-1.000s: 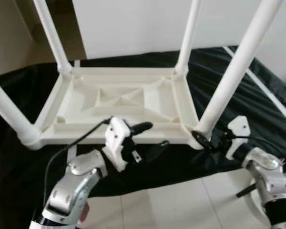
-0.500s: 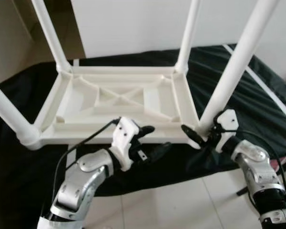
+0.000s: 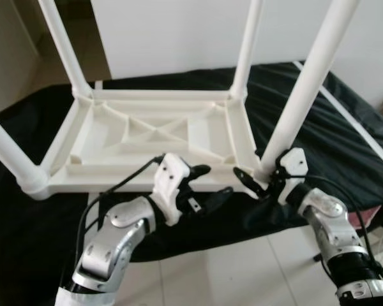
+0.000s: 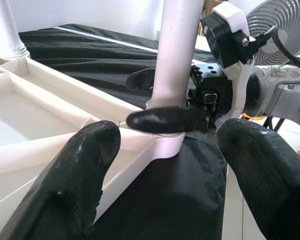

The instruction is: Building children table

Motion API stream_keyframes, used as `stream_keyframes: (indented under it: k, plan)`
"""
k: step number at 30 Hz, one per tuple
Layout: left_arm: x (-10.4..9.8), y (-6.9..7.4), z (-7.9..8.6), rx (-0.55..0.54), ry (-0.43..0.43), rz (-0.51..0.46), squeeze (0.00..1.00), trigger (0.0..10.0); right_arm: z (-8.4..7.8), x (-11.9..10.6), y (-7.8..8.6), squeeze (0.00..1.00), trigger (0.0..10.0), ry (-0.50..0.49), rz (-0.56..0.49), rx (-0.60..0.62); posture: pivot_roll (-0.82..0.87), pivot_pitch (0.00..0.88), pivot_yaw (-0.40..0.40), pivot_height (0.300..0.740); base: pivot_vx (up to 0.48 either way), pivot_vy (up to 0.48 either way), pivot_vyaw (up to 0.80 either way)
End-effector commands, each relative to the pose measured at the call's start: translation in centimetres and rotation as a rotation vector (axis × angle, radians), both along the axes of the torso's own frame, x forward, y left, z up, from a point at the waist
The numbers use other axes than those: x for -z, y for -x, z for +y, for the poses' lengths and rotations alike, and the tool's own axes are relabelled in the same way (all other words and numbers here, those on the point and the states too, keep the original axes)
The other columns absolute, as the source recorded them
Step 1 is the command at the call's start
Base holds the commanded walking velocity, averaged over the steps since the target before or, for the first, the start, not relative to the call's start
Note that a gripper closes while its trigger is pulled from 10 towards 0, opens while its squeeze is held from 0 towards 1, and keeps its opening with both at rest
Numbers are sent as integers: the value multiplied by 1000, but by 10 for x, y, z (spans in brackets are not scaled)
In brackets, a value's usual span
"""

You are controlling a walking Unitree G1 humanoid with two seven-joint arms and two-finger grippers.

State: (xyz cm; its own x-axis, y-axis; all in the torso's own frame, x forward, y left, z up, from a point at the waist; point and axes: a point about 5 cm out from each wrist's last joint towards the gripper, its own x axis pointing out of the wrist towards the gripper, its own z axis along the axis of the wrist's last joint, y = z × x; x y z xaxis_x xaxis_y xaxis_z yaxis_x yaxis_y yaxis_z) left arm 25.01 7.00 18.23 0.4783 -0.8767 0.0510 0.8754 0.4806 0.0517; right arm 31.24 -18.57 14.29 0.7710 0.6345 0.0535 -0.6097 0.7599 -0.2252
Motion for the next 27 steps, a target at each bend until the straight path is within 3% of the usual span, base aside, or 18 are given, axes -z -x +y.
stream_keyframes:
  k: [1,3,4,14,15,16,19,20,24,26,27]
  plan:
    - [4,-4,3,-93,-6,13,0,10000,-2,3,-1,0,1647,18,29,-13,11,27,-40,740,0,0,0]
    - [4,-4,3,-93,-6,13,0,10000,-2,3,-1,0,1647,18,29,-13,11,27,-40,740,0,0,0]
    - [4,-4,2,-92,-8,14,0,10000,-2,4,-1,0,0,17,33,-12,11,27,-40,740,0,0,0]
    - [4,-9,1,-132,11,15,0,10000,5,4,5,0,0,-38,60,46,-2,24,-51,740,0,0,0]
    - [4,-11,1,-148,20,18,0,10000,7,2,7,0,9490,-60,60,91,-3,25,-51,740,0,0,0]
    - [4,-13,1,-165,40,17,0,10000,10,-2,8,0,10000,-95,36,164,-13,28,-52,740,0,0,0]
    - [8,-17,2,-195,55,18,0,10000,15,-4,9,0,10000,-131,17,338,-22,32,-50,740,0,0,0]
    - [8,-17,2,-195,55,18,0,10000,15,-4,9,0,10000,-131,17,338,-22,32,-50,740,0,0,0]
    - [10,-18,2,-201,50,20,0,10000,15,1,8,0,10000,-146,62,452,-22,34,-49,740,0,0,0]
    - [10,-19,2,-210,57,18,0,10000,15,12,11,0,10000,-190,127,619,-18,40,-50,740,0,0,0]
    - [10,-19,2,-210,57,18,0,10000,15,12,11,0,10000,-190,127,619,-18,40,-50,740,0,0,0]
